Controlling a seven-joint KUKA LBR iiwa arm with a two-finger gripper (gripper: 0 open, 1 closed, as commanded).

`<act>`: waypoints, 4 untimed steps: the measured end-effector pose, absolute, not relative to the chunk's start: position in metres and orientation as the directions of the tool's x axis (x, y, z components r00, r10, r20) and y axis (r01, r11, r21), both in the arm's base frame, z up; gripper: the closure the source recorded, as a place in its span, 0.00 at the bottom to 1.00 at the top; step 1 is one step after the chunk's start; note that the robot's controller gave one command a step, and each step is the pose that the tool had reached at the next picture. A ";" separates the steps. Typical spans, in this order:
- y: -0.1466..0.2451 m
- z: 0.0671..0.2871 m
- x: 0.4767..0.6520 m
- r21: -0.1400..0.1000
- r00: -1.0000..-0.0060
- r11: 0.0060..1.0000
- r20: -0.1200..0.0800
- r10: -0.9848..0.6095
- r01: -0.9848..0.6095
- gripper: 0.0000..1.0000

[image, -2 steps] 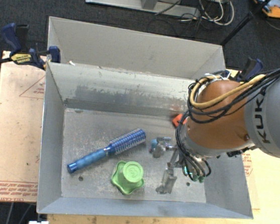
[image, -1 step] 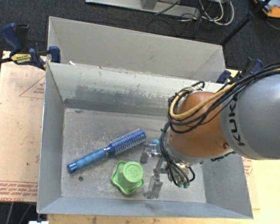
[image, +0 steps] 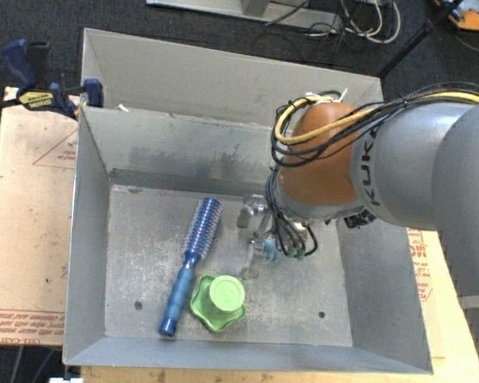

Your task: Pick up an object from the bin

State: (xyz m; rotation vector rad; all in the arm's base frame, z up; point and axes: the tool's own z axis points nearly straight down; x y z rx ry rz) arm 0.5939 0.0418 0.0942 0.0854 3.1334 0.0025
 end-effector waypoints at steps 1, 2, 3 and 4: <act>0.042 0.095 0.591 0.002 -0.999 0.999 -0.002 0.054 0.054 1.00; 0.042 0.095 0.591 0.002 -0.998 0.998 -0.002 0.055 0.055 0.00; -0.063 0.069 0.595 -0.003 -0.998 0.998 -0.001 0.063 0.063 0.00; 0.007 0.071 0.633 0.004 -1.000 1.000 -0.007 0.030 0.030 0.00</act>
Offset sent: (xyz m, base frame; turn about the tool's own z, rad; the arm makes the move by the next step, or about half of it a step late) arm 0.0000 0.0000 0.0000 0.0000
